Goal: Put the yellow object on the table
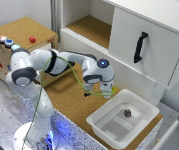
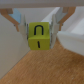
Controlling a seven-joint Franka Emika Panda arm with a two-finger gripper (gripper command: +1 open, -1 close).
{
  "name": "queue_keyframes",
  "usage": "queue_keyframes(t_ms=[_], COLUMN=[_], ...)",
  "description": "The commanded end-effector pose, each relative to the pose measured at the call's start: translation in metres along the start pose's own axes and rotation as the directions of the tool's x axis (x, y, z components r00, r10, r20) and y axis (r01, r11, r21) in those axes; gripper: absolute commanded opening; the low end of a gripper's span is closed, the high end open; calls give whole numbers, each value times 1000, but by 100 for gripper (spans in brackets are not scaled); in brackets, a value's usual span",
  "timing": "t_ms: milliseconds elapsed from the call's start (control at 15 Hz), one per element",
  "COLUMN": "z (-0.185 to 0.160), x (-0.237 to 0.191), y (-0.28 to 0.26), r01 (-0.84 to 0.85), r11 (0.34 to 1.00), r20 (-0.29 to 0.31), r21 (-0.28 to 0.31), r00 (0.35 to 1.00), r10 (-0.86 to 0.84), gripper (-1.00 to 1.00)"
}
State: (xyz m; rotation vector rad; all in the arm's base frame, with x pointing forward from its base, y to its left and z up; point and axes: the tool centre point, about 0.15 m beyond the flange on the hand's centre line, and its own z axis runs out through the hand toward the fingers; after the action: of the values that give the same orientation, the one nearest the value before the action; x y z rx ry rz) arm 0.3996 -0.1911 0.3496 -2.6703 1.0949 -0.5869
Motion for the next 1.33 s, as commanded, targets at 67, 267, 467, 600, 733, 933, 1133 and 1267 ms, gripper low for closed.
queue_keyframes(t_ms=[67,267,467,600,733,933,1133,1267], z=[35,59,97,122,146,158,126,108], x=[-36,-39,-47,-60,-68,-68,-65,-67], y=[-62,-64,-52,-36,-16,-4,-15,-20], r01=[269,378,548,638,678,687,679,681], r11=[961,913,825,765,733,727,734,732], r20=[160,219,368,456,499,500,436,414], r21=[-65,-155,-141,-86,-48,-13,-2,11], r00=[953,914,802,708,652,634,661,663], r10=[-256,-342,-470,-539,-570,-590,-610,-623], gripper=[-100,-100,-100,-100,-100,-100,100,100])
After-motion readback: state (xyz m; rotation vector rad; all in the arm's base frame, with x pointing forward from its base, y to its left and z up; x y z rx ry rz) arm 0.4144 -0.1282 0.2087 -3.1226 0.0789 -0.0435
